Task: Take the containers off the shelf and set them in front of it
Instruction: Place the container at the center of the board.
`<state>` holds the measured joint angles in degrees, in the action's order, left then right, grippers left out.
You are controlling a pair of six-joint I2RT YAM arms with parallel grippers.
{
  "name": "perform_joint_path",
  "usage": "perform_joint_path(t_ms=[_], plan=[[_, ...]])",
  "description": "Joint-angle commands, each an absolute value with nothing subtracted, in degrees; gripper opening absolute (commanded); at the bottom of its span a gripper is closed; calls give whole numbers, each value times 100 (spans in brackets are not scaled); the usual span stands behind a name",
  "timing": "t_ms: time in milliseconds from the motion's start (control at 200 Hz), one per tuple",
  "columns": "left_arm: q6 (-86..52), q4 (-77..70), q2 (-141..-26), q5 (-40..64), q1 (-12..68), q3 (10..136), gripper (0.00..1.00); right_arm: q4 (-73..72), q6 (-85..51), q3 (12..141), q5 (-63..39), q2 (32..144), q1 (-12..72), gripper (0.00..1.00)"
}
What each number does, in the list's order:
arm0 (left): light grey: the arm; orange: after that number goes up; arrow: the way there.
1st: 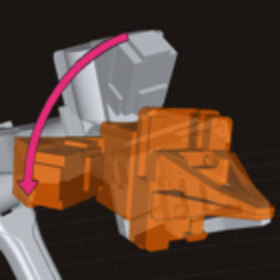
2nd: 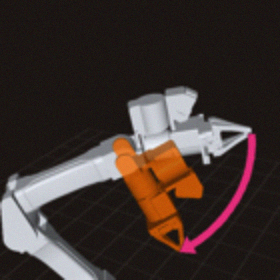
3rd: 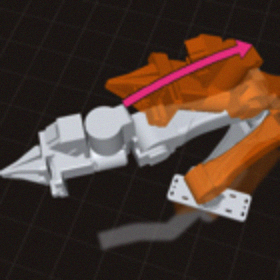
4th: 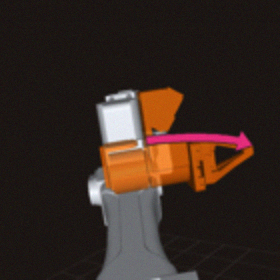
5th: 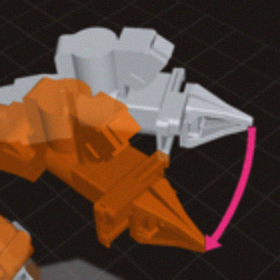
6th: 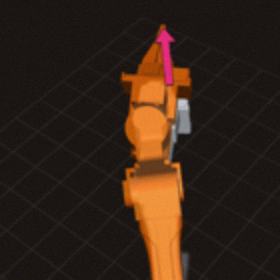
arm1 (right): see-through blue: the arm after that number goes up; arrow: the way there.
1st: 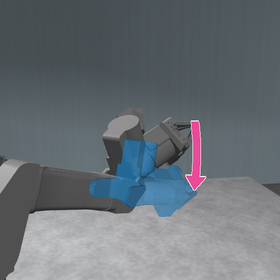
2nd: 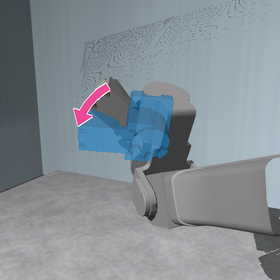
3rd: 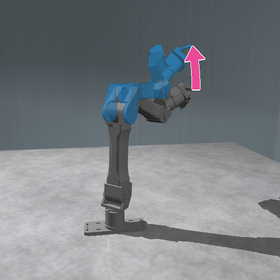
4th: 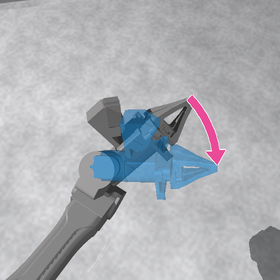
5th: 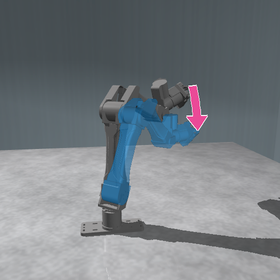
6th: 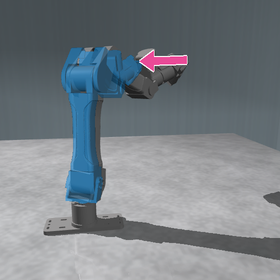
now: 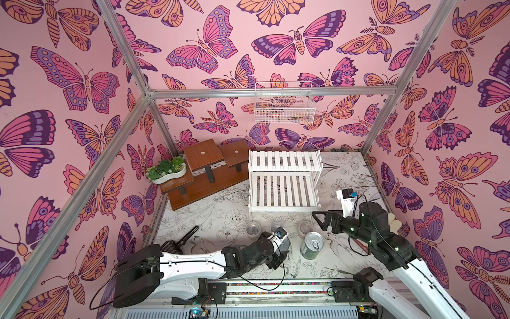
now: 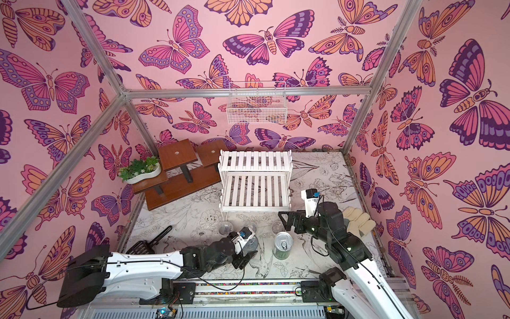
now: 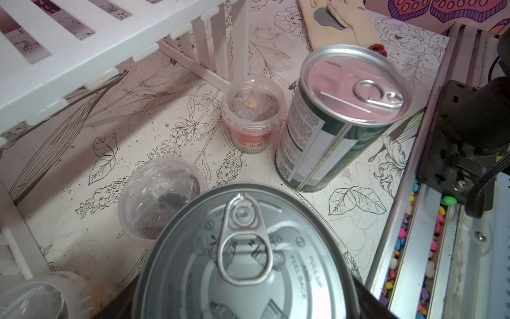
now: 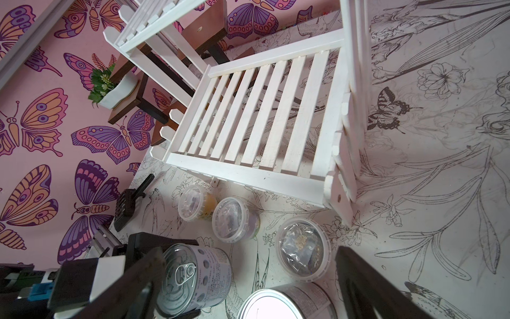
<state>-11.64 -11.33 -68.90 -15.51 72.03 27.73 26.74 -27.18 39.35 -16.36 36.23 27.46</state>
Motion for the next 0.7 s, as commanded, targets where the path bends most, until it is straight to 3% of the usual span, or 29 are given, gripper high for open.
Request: perform_joint_path(t_ms=[0,441,691], plan=[[-1244,-1671,-7016,-1846,7212,2608,73,2507,-2768,4026,-1591,3621,2716,99],[-1294,-2459,-7930,-1679,7032,2500,73,2617,-2693,4084,-1538,3586,2716,99],[-1334,-2472,-7964,-1718,7022,2480,86,2653,-2663,4076,-1543,3553,2712,99]])
